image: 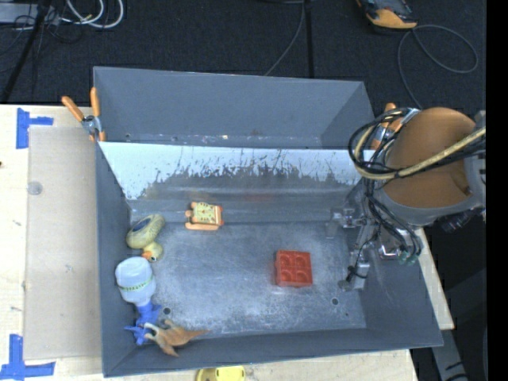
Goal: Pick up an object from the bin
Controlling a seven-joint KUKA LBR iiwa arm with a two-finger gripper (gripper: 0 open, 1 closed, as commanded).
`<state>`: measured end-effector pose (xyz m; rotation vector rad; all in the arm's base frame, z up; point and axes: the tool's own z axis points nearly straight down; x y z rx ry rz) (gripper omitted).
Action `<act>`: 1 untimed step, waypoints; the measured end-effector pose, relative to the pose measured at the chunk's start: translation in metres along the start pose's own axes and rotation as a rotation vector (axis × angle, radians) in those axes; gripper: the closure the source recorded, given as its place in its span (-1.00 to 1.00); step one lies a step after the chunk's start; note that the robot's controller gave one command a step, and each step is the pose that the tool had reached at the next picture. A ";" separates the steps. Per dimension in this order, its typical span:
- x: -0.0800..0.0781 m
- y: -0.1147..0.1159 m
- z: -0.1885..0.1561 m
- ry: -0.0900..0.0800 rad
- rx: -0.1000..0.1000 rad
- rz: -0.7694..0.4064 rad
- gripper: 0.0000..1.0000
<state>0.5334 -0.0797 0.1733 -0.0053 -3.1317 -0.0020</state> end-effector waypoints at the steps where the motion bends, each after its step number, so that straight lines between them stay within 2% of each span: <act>1: -0.002 0.000 -0.004 -0.008 0.001 -0.002 -1.00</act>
Offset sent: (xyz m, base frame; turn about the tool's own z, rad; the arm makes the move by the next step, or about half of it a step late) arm 0.0249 0.0440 -0.1033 -0.0308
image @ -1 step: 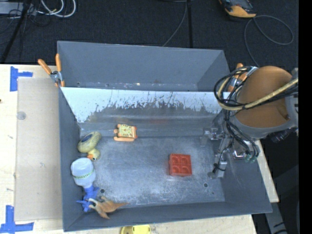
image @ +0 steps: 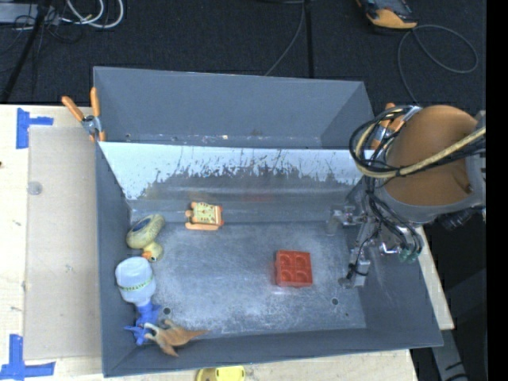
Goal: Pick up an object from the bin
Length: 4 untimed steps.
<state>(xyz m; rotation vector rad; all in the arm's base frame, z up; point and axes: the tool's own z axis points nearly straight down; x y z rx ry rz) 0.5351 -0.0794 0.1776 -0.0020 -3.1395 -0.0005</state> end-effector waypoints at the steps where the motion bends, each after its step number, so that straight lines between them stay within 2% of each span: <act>1: -0.012 0.017 0.043 -0.004 0.002 -0.012 -1.00; 2: -0.028 0.049 0.079 0.005 -0.001 0.053 -1.00; 3: -0.017 0.030 0.107 -0.004 0.001 -0.270 1.00; 4: -0.017 0.030 0.107 -0.004 0.002 -0.271 1.00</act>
Offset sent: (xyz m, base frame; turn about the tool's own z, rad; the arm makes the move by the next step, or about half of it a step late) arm 0.0403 0.0683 -0.0901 0.0891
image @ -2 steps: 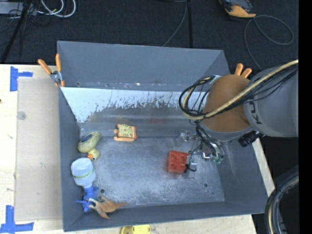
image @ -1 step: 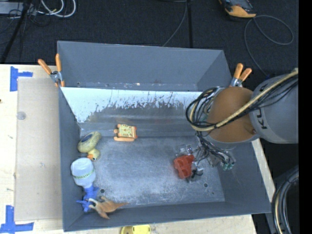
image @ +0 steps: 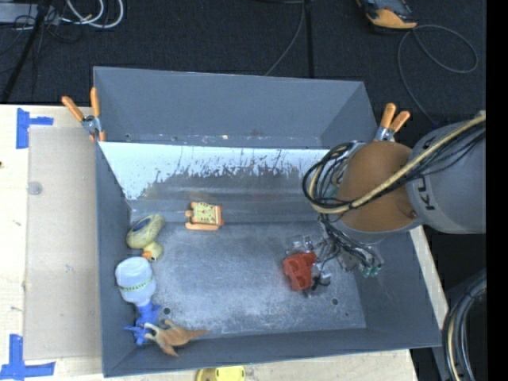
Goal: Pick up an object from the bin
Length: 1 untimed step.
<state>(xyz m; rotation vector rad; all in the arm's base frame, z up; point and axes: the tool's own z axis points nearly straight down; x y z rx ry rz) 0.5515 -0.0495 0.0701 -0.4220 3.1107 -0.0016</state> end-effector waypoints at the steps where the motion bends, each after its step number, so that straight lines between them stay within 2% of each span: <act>1: -0.001 0.001 -0.167 -0.007 0.002 0.015 1.00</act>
Offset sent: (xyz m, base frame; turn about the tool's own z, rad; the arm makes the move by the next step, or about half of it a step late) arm 0.0000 0.0000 0.0000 0.0000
